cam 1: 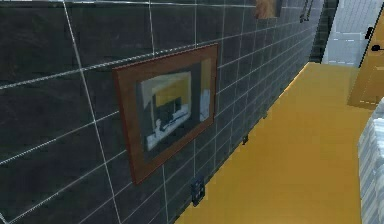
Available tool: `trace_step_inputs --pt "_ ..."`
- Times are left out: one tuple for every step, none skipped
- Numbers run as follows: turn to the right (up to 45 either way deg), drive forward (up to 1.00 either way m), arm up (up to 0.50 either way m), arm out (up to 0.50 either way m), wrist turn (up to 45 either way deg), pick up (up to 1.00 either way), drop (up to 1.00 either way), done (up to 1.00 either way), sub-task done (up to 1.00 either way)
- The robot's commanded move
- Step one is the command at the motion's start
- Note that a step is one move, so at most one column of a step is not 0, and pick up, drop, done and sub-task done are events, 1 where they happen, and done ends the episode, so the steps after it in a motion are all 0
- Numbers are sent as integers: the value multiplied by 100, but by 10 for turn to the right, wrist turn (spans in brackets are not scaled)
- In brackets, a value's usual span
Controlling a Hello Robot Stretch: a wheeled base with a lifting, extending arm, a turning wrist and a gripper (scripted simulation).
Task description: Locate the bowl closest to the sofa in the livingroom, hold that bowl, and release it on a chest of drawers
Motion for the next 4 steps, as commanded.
trace_step_inputs --pt "0 0 50 0 0 0 0 0 0" --pt "0 0 38 0 0 0 0 0 0" --pt "0 0 0 48 0 0 0 0 0" --pt "0 0 0 0 450 0 0 0 0"
